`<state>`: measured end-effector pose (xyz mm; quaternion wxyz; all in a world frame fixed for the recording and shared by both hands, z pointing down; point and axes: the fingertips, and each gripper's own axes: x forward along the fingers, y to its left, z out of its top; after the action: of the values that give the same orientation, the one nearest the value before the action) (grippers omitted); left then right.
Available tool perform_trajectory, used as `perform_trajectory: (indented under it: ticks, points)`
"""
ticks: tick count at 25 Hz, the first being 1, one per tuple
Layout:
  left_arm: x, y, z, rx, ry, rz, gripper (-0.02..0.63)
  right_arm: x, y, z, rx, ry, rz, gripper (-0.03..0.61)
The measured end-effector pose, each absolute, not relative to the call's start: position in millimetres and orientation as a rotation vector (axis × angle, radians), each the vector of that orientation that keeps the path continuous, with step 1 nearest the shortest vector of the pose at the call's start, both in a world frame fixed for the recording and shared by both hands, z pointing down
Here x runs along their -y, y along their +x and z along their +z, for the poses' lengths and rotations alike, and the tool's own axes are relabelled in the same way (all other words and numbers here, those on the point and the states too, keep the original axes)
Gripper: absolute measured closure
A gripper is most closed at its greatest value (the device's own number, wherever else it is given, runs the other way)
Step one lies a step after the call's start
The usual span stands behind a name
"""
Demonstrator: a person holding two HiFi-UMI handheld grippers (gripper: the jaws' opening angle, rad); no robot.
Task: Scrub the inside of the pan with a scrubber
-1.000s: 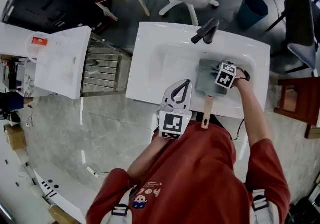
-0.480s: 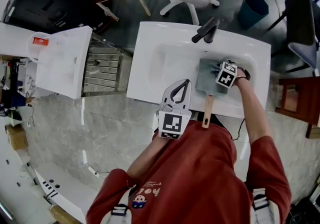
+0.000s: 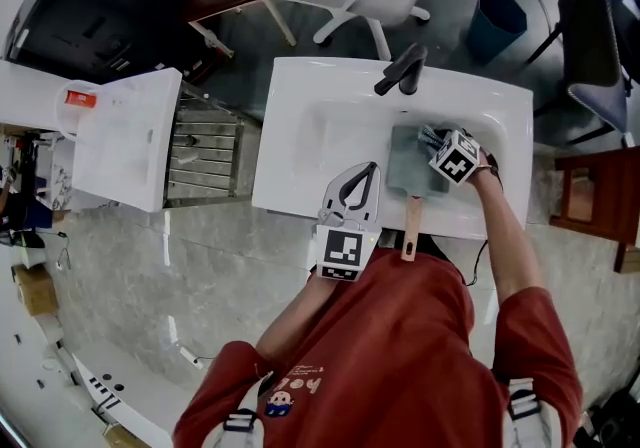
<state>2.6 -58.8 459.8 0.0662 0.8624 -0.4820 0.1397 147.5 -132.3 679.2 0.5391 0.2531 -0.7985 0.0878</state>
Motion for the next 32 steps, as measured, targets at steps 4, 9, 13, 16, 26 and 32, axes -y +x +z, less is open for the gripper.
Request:
perform_trajectory:
  ticks: [4, 9, 13, 16, 26, 32]
  points:
    - [67, 8, 459, 1.436, 2.594, 0.384, 0.604, 129, 153, 641, 1.973, 0.757, 0.184, 0.425]
    - [82, 16, 449, 1.434, 2.608, 0.340, 0.604, 114, 156, 579, 2.094, 0.982, 0.187, 0.425]
    - [98, 18, 434, 1.457, 2.619, 0.297, 0.604, 103, 157, 517, 2.217, 1.206, 0.190, 0.422]
    - [109, 17, 417, 1.488, 2.629, 0.246, 0.604, 96, 169, 466, 2.292, 1.443, 0.158, 0.422]
    - [114, 15, 370, 1.543, 2.667, 0.197, 0.604, 65, 205, 358, 2.351, 2.068, -0.063, 0.422]
    - [112, 15, 369, 1.539, 2.675, 0.210, 0.604, 72, 201, 356, 2.363, 2.035, -0.068, 0.420]
